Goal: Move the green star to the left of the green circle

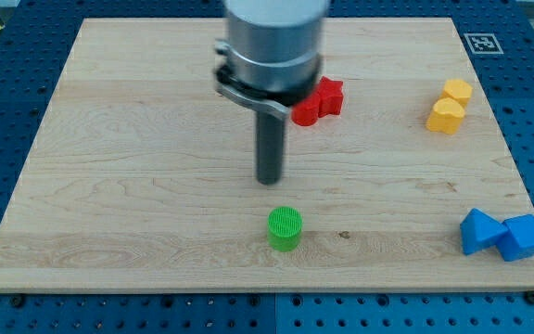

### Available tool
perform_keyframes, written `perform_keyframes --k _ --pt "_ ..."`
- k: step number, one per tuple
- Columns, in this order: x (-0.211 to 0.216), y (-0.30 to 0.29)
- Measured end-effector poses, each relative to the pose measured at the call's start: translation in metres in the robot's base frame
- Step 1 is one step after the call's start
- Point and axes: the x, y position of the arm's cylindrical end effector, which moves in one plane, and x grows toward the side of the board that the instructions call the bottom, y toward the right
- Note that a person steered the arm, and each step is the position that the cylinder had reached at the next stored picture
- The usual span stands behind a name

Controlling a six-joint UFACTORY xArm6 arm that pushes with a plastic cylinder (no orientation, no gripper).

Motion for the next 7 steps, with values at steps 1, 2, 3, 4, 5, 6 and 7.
perform_keyframes --k 1,2,3,4,5,6,7 --pt "-0.035 -0.081" --pt "-0.097 -0.135" --pt "-0.173 -0.125" --pt "-0.223 -0.060" --pt "-0.241 0.030" --pt "-0.217 0.092" --pt "-0.192 0.044"
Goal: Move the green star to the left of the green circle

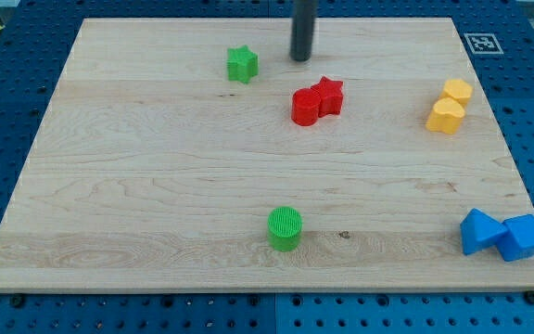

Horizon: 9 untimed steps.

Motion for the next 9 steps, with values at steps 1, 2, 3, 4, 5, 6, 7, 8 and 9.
perform_keyframes --k 1,2,3,4,5,6,7,8,9 --pt "0.038 -0.080" --pt "0.048 -0.095" --pt "0.001 -0.056" --pt "-0.030 -0.087" --pt "-0.003 -0.126" --pt "0.069 -0.102" --pt "0.080 -0.088" --pt "0.049 -0.105" --pt "0.010 -0.123"
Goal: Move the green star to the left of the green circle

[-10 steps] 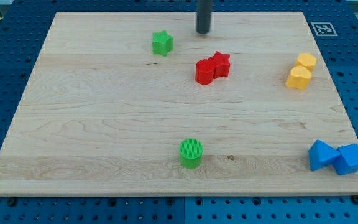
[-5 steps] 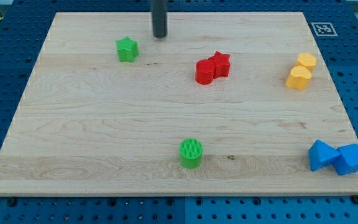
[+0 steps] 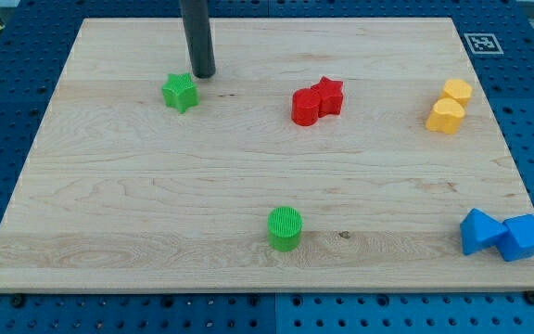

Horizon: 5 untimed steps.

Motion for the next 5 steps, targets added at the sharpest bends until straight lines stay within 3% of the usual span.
perform_keyframes --k 1,2,3,5 --pt "0.002 -0.046" --pt "0.052 -0.065" --pt "0.099 -0.024" --pt "0.058 -0.083"
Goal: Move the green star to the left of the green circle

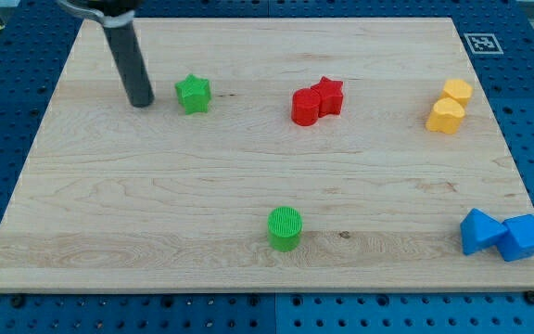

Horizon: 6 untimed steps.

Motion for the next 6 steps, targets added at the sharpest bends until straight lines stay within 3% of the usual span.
perform_keyframes --k 1,2,4,6 --pt "-0.040 0.016" --pt "-0.011 0.067" --pt "0.112 0.091" --pt "0.053 0.022"
